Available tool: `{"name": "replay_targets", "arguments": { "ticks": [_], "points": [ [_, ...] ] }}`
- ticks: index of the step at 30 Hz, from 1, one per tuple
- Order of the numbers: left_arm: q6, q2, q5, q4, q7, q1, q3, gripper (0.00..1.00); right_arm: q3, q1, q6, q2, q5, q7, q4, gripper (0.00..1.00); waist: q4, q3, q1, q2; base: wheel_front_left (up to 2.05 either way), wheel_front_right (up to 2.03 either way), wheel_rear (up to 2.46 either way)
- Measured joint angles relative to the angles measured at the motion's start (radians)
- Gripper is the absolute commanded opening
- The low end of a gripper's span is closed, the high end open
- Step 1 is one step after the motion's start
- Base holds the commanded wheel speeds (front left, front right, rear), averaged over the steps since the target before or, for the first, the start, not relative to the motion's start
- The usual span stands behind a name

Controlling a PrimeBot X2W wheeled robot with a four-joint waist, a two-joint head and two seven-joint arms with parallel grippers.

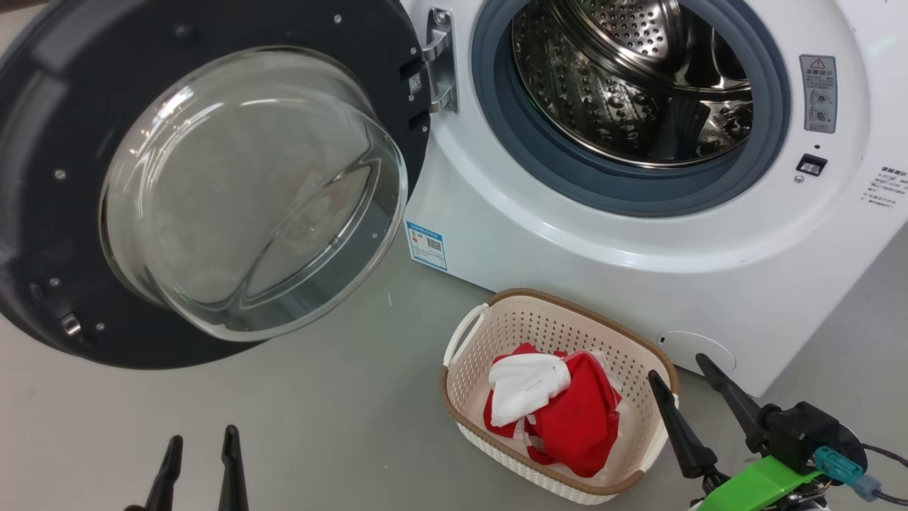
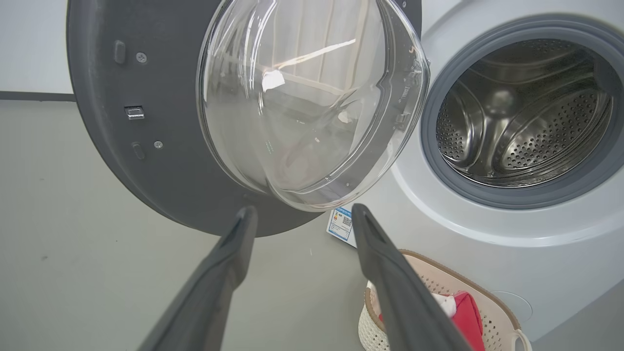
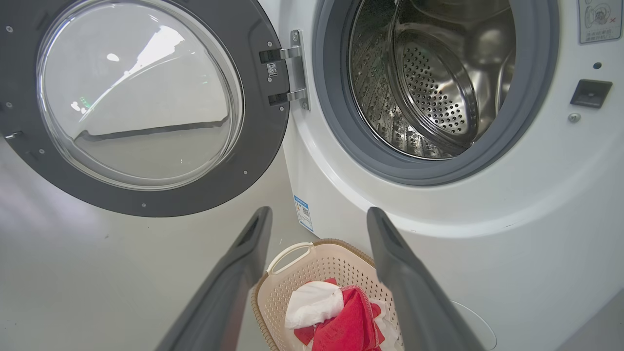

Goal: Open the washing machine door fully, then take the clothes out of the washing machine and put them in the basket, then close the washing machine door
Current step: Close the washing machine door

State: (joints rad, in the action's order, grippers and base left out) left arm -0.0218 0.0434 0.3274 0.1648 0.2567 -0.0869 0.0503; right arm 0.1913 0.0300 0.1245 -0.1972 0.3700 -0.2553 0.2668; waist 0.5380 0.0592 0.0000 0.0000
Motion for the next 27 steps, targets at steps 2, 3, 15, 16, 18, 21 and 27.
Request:
{"name": "replay_targets", "arguments": {
  "ticks": [2,3,15,16,18,21,27],
  "points": [
    [0.004,0.000,0.000,-0.002,0.000,0.000,0.000,1.00,0.002,0.000,0.000,0.000,0.001,0.000,0.001,1.00,-0.001,-0.002,0.0000,0.0000,0.00,0.00,0.00],
    [0.004,0.000,0.000,-0.003,0.000,0.000,0.000,1.00,0.002,0.000,0.000,0.000,0.001,0.000,0.001,1.00,-0.001,-0.003,0.0000,0.0000,0.00,0.00,0.00],
    [-0.055,-0.003,-0.032,-0.188,0.000,0.133,0.175,0.00,-0.010,-0.001,0.000,-0.001,0.007,0.000,-0.004,1.00,-0.001,0.014,0.0000,0.0000,0.00,0.00,0.00],
    [-0.063,-0.002,-0.046,-0.208,0.000,0.162,0.195,0.00,-0.010,-0.001,0.000,-0.002,0.007,0.000,-0.004,1.00,-0.001,0.016,0.0000,0.0000,0.00,0.00,0.00],
    [-0.079,0.011,-0.066,-0.239,0.001,0.223,0.233,0.00,-0.010,-0.001,0.000,-0.004,0.007,0.000,-0.004,1.00,-0.001,0.021,0.0000,0.0000,0.00,0.00,0.00],
    [-0.094,0.056,-0.069,-0.264,0.001,0.321,0.281,0.00,-0.009,-0.001,0.000,-0.008,0.007,0.000,-0.004,1.00,-0.001,0.028,0.0000,0.0000,0.00,0.00,0.00],
    [-0.103,0.171,-0.072,-0.233,0.002,0.491,0.314,0.00,-0.008,0.000,0.000,-0.016,0.007,0.000,-0.006,1.00,-0.002,0.045,0.0000,0.0000,0.00,0.00,0.00]
  ]
}}
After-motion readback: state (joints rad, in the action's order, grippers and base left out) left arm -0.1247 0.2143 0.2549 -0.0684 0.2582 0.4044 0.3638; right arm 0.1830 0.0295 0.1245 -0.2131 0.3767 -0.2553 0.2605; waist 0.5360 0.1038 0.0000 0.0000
